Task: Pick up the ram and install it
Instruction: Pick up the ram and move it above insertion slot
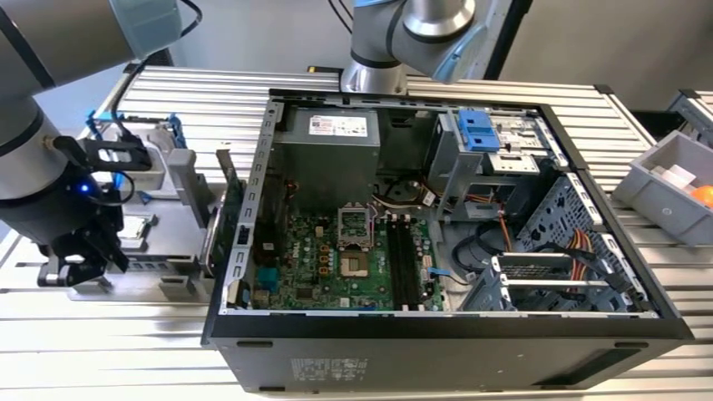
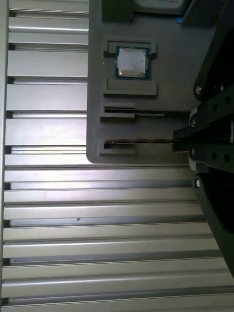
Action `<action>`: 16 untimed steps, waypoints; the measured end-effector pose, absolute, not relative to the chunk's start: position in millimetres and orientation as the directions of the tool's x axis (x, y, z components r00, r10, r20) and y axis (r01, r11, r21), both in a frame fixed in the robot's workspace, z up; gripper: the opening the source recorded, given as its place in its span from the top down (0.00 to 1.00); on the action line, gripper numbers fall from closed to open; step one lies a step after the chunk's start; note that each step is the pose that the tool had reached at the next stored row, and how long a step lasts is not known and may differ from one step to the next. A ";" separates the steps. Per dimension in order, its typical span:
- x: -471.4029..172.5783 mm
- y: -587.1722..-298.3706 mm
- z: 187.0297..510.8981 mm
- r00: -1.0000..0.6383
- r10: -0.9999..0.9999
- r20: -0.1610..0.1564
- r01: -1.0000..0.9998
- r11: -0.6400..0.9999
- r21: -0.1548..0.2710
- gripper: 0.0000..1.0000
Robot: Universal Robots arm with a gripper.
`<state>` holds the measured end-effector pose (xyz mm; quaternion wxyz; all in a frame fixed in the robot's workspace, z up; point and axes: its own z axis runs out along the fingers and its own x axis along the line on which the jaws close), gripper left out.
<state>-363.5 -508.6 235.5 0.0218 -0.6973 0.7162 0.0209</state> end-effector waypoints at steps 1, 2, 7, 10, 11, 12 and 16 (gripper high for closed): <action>-363.6 -508.6 235.8 -0.031 -0.998 -0.060 -1.000 0.031 0.000 1.00; -363.6 -508.6 235.9 -0.036 -0.998 -0.061 -0.999 0.036 -0.001 1.00; -363.6 -508.6 237.5 -0.069 -0.996 -0.064 -0.998 0.069 0.000 1.00; -363.5 -508.6 239.6 -0.077 -0.995 -0.064 -0.997 0.077 0.000 1.00; -363.6 -508.6 240.5 -0.077 -0.995 -0.064 -0.997 0.078 0.000 1.00; -363.6 -508.6 241.2 -0.078 -0.995 -0.064 -0.997 0.078 0.000 1.00; -363.6 -508.6 245.1 -0.078 -0.995 -0.064 -0.997 0.078 0.000 1.00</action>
